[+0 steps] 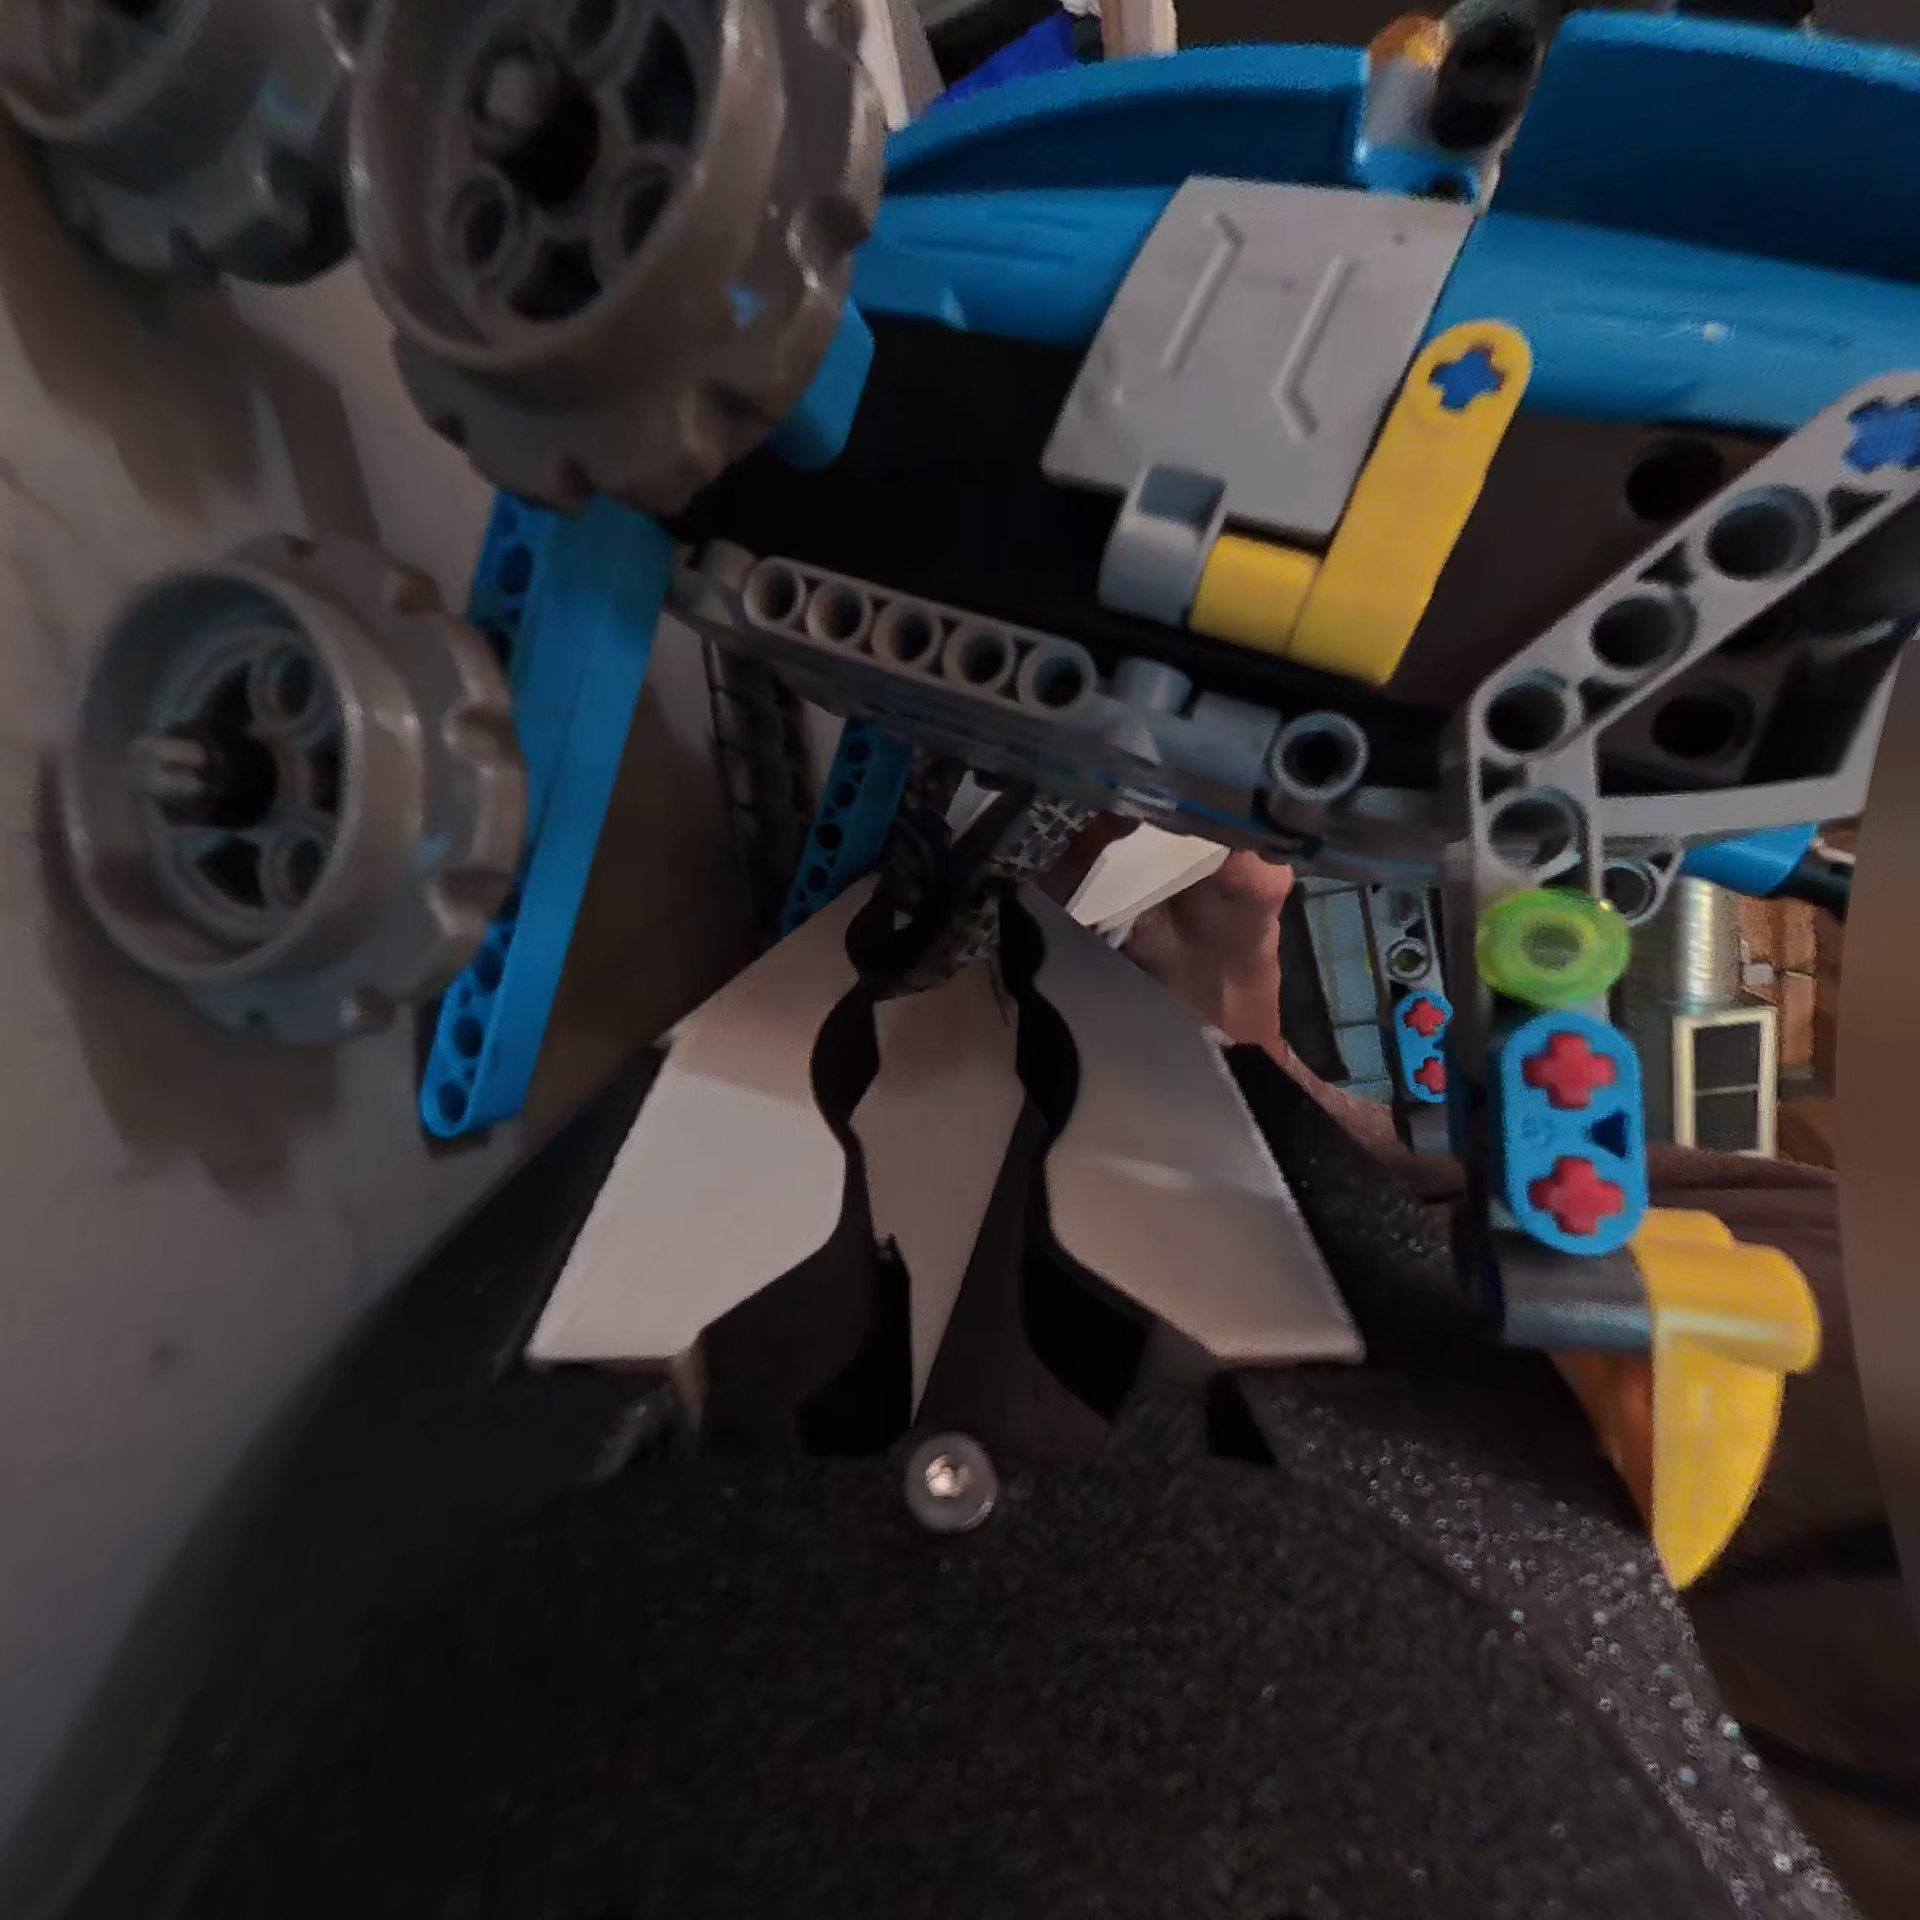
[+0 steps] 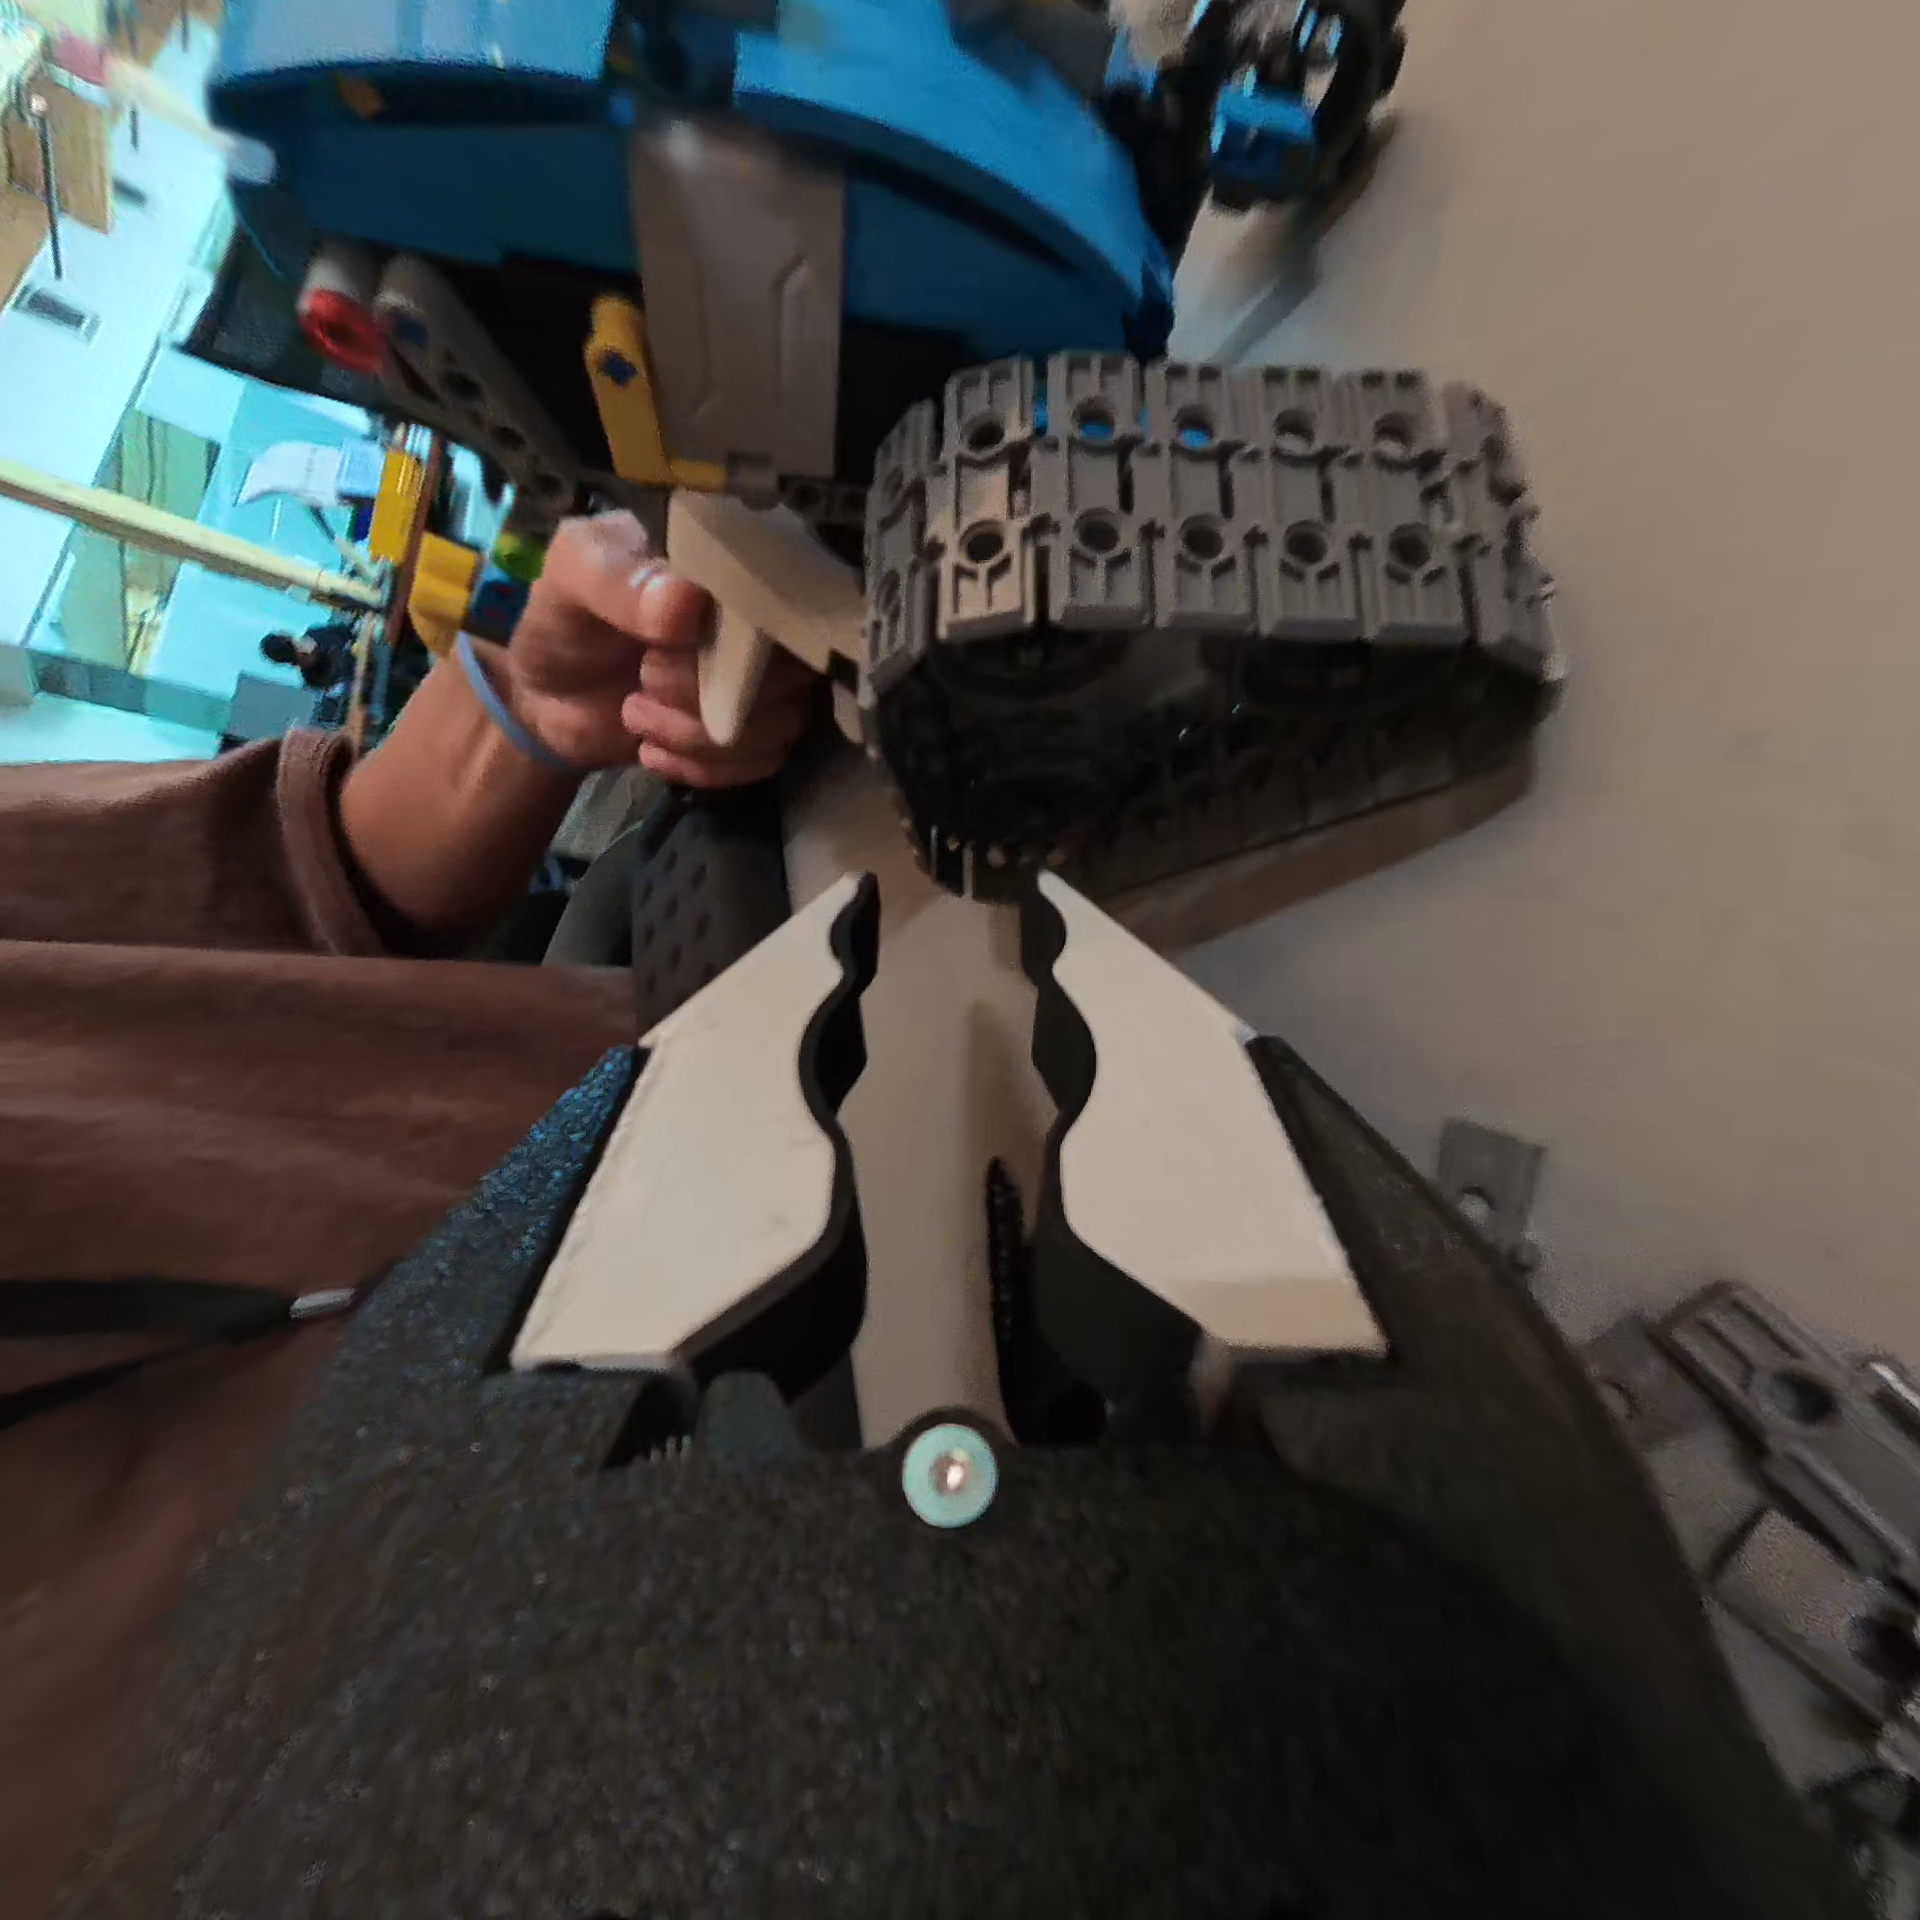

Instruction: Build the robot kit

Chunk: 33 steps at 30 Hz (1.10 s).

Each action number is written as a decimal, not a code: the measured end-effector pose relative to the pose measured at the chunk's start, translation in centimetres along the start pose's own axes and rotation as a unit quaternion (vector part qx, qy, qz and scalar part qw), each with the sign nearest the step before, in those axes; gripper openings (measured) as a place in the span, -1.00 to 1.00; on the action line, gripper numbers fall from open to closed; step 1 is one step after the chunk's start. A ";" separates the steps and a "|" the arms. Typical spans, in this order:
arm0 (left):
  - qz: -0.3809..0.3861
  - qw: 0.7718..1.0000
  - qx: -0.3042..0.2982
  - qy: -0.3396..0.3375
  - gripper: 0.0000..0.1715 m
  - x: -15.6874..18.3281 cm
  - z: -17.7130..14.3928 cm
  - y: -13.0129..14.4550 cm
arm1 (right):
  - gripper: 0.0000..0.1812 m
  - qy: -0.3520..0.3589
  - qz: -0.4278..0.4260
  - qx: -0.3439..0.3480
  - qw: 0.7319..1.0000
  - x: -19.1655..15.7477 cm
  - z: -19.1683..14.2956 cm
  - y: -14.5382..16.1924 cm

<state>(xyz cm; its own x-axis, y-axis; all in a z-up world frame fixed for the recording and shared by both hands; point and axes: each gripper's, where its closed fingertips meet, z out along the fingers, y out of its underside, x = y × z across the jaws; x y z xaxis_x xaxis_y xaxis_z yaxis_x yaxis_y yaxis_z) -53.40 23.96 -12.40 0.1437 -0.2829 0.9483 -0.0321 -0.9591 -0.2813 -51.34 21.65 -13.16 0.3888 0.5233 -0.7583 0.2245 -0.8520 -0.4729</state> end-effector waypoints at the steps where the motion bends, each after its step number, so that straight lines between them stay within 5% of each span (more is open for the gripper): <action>1: 0.003 1.000 0.007 -0.008 -0.76 -0.1 -0.2 -0.2 | -0.68 0.009 -0.004 0.018 1.000 0.1 -0.1 -0.4; 5: 0.011 0.998 0.047 -0.033 -0.73 -0.3 -1.6 -0.9 | -0.70 0.005 -0.034 0.077 0.996 -0.8 0.0 -1.7; 15: -0.011 0.987 0.135 -0.084 -0.73 -0.4 -7.1 -2.9 | -0.71 0.038 -0.124 0.048 0.990 -3.2 0.7 1.2; 19: 0.033 0.979 0.134 -0.147 -0.73 -0.9 -9.6 -2.4 | -0.70 0.066 -0.147 0.136 0.977 -4.2 -2.2 0.7; 22: 0.076 0.966 0.145 -0.200 -0.73 -1.2 -11.7 -1.7 | -0.71 0.141 -0.211 0.237 0.938 -4.7 -6.1 0.6; 26: 0.188 0.922 0.193 -0.277 -0.73 -0.1 -14.4 -1.2 | -0.72 0.246 -0.282 0.299 0.878 -4.5 -9.9 1.6; 33: 0.373 0.786 0.323 -0.372 -0.74 4.4 -17.5 4.1 | -0.78 0.333 -0.301 0.277 0.850 -3.0 -11.7 2.9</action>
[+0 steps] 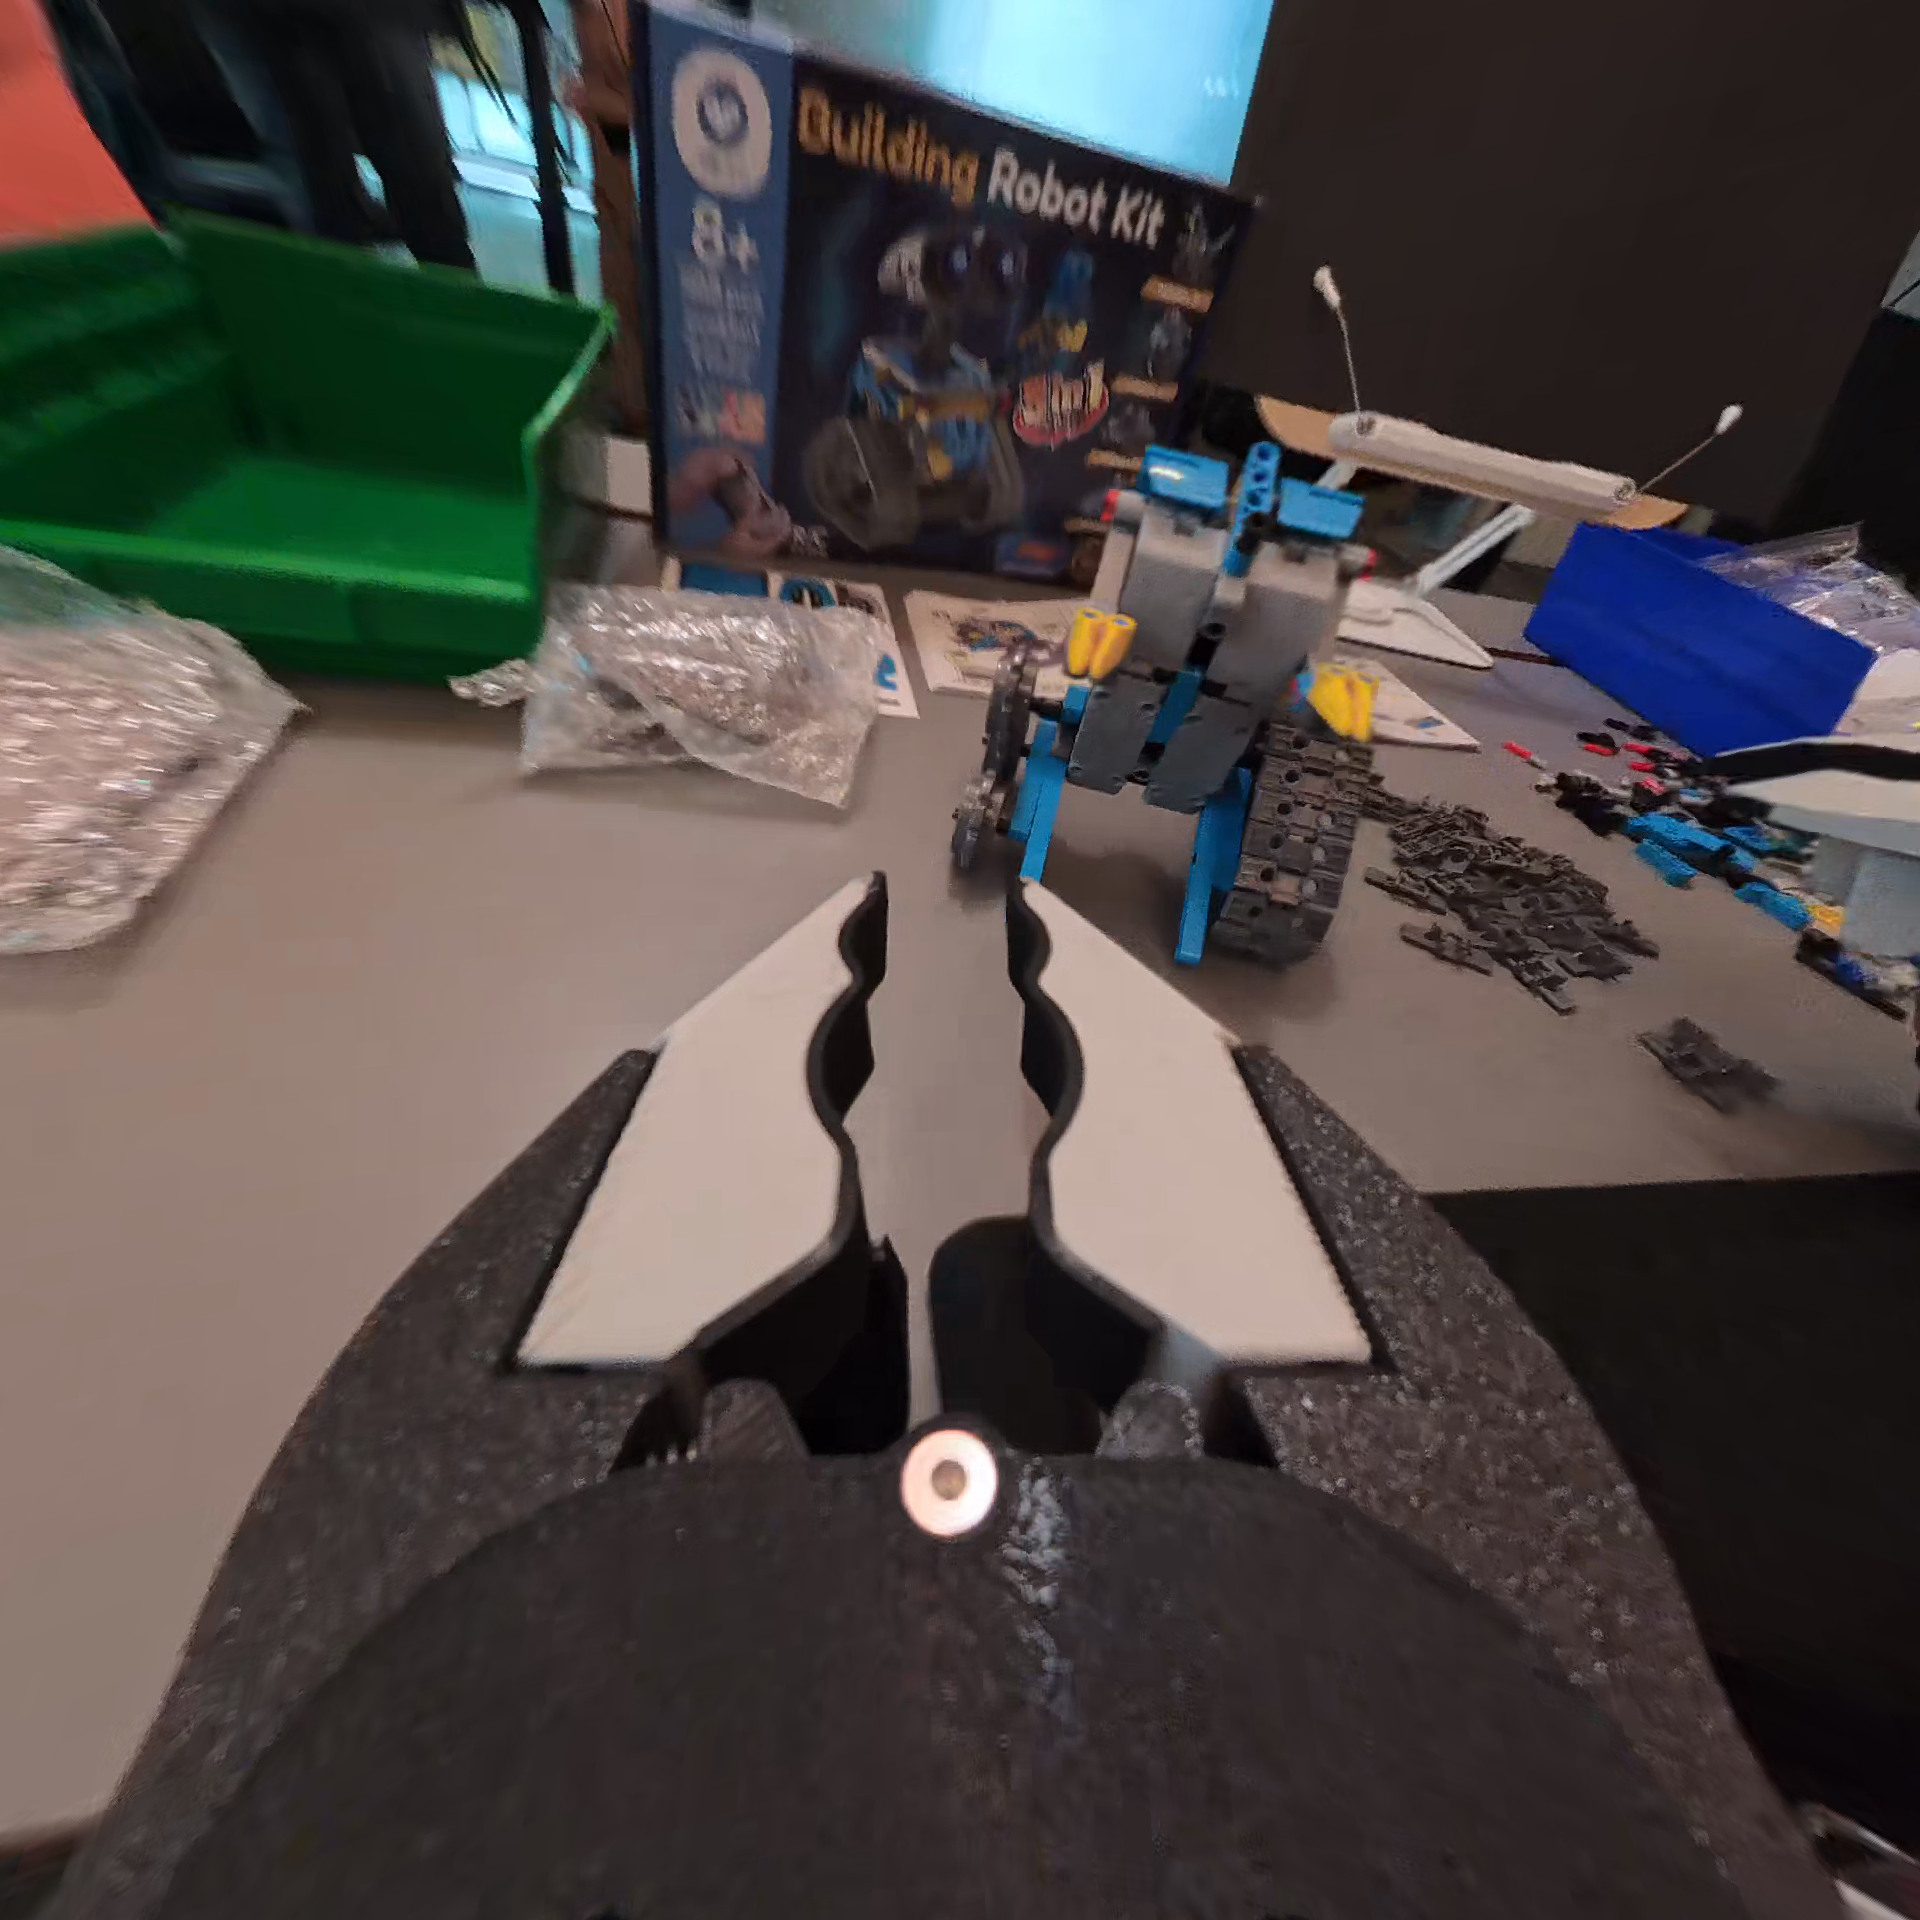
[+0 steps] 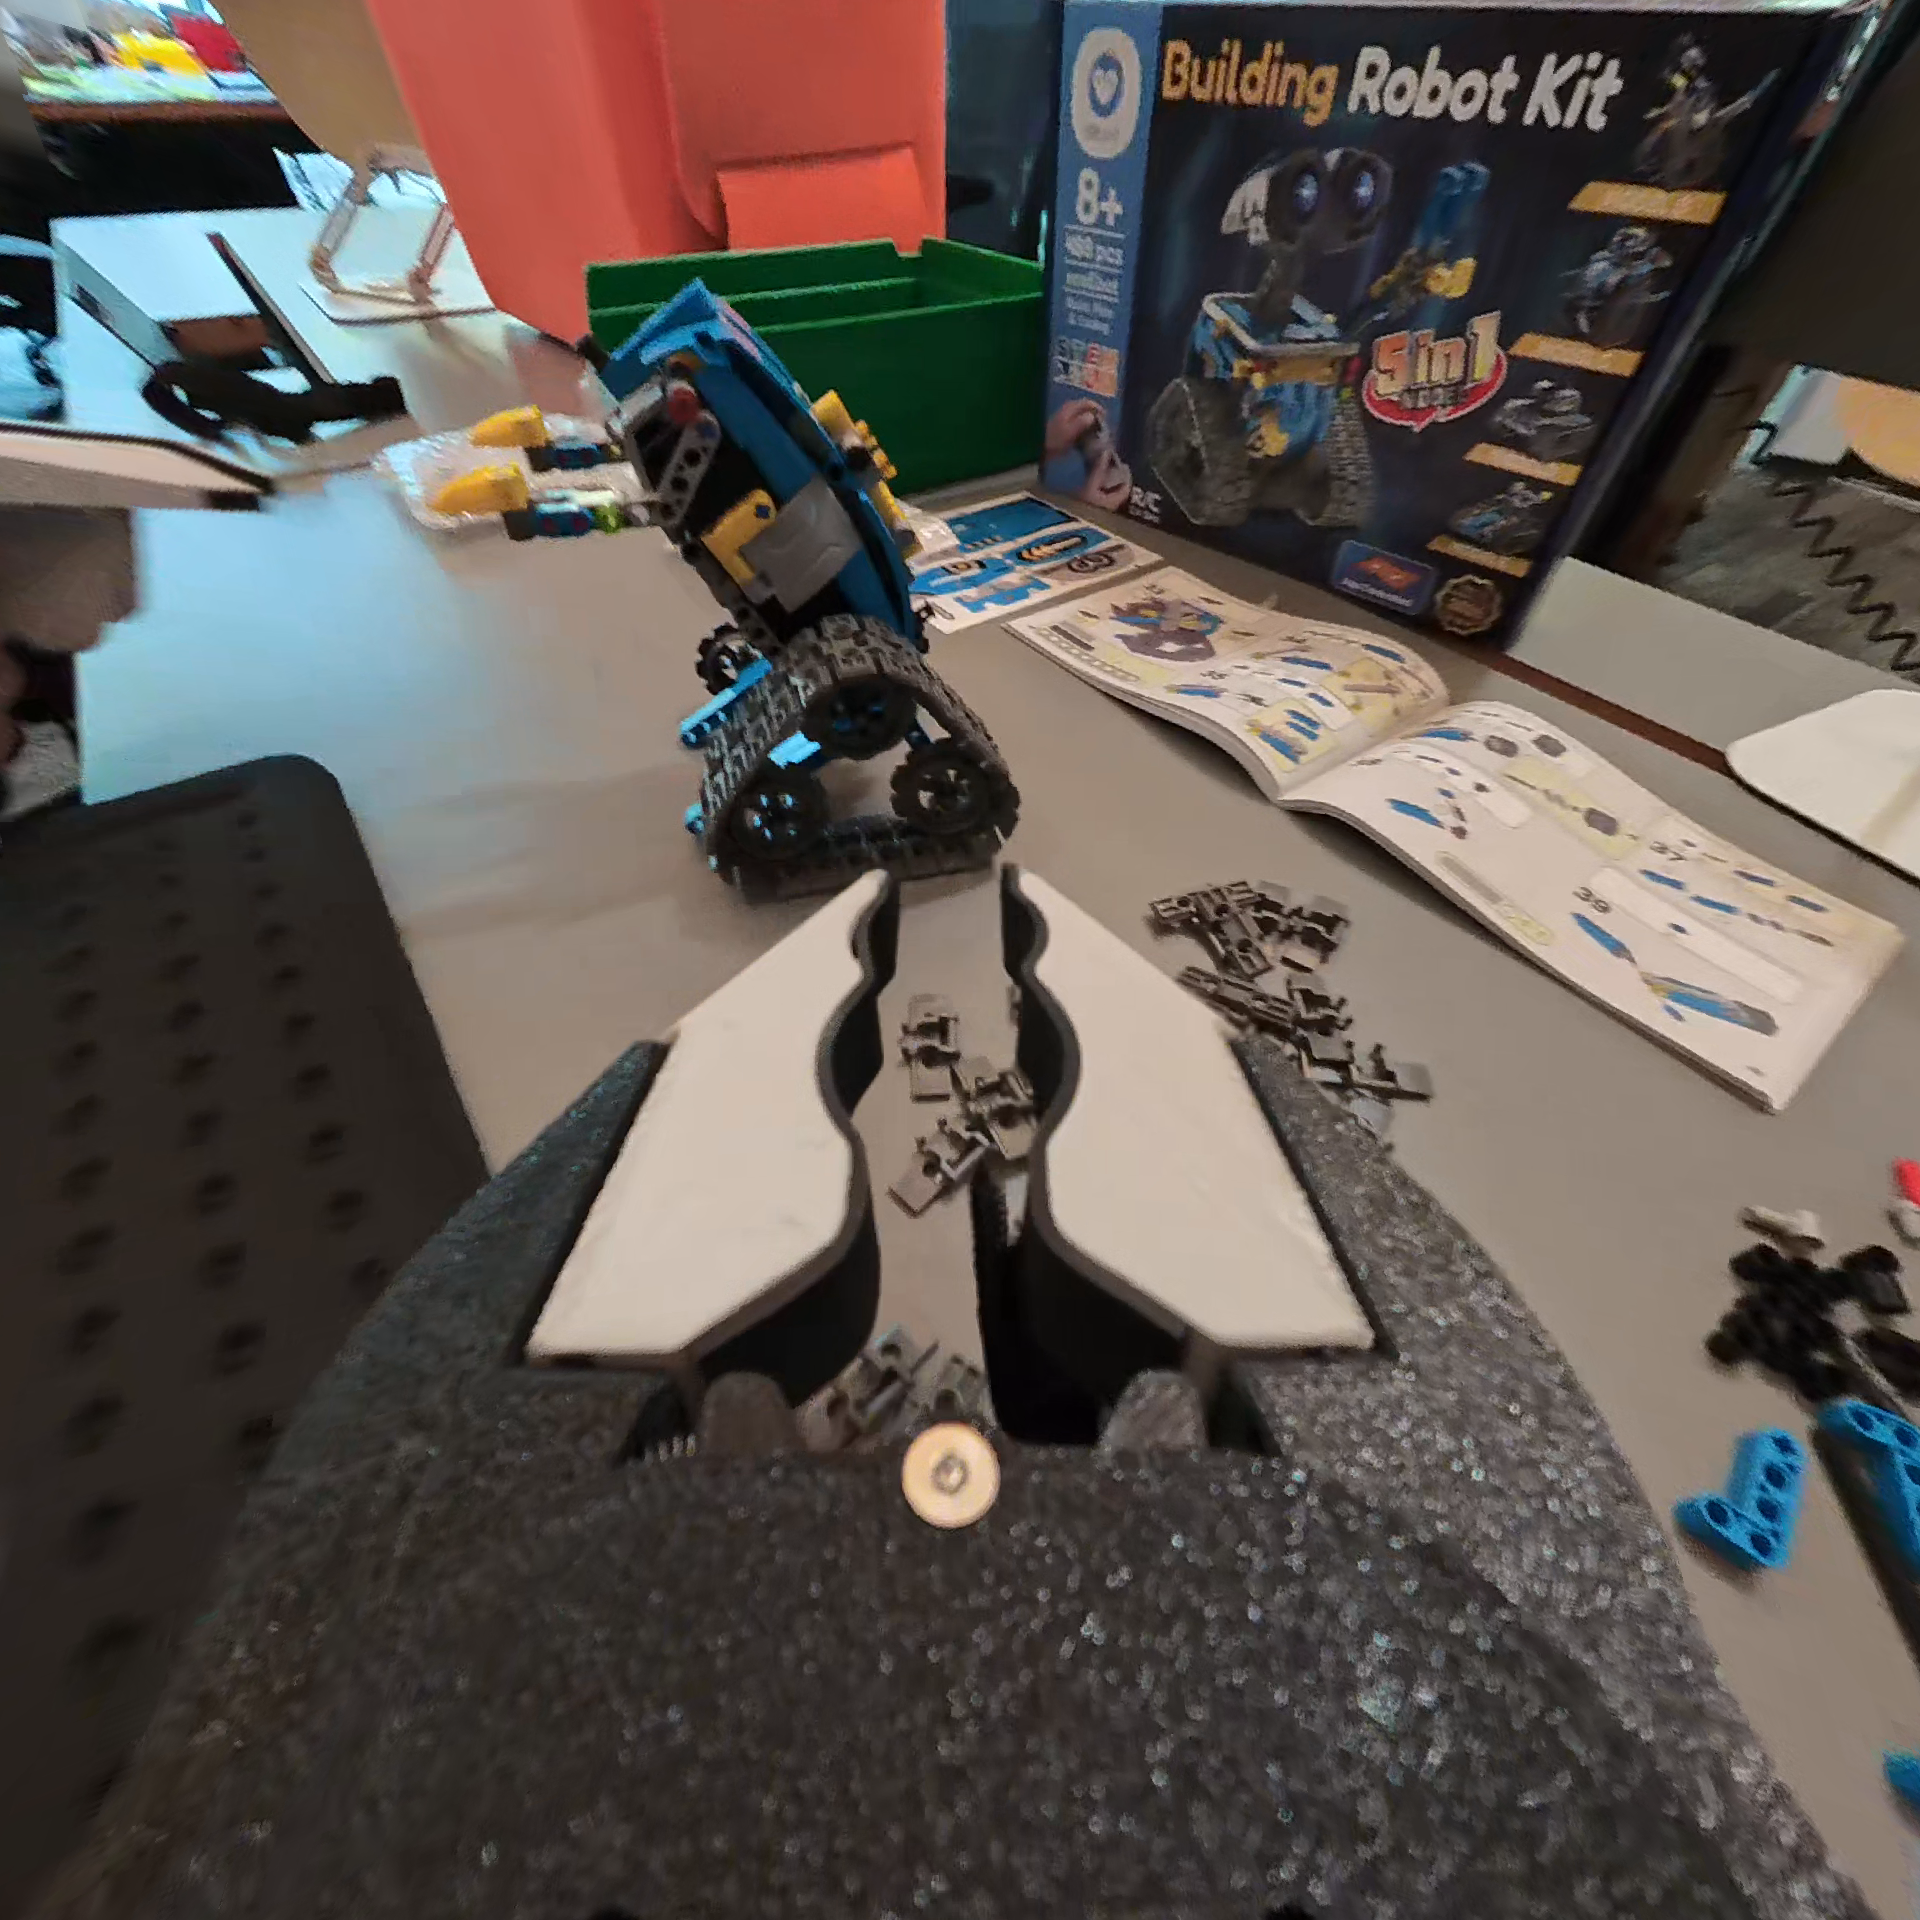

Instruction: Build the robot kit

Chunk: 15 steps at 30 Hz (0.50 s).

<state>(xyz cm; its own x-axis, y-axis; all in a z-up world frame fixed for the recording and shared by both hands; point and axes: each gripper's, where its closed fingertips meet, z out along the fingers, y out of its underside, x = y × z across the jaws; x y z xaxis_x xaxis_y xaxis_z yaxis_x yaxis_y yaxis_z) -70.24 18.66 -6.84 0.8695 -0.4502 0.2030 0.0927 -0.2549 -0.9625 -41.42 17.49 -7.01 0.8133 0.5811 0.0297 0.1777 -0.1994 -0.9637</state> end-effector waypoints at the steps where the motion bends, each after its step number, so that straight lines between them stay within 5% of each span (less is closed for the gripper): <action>1: 0.005 1.000 0.015 -0.005 -0.74 0.5 -1.1 0.0 | -0.80 0.007 -0.001 -0.006 1.000 0.2 -0.1 0.3; 4: 0.003 0.999 0.023 0.046 -0.74 3.6 -3.0 -0.1 | -0.82 0.009 0.004 -0.023 1.000 0.2 -0.2 0.9; 10: 0.078 0.996 0.022 0.043 -0.71 4.9 -3.7 -0.3 | -0.82 -0.004 -0.003 -0.046 0.999 -0.4 0.5 1.6; 13: 0.084 0.994 -0.018 0.063 -0.51 5.4 -2.3 -1.8 | -0.84 -0.002 -0.021 -0.052 0.998 -0.7 0.7 1.9; 15: 0.048 0.992 -0.081 0.081 -0.20 5.6 0.0 -3.1 | -0.87 -0.004 -0.030 -0.052 0.998 -0.9 0.8 2.0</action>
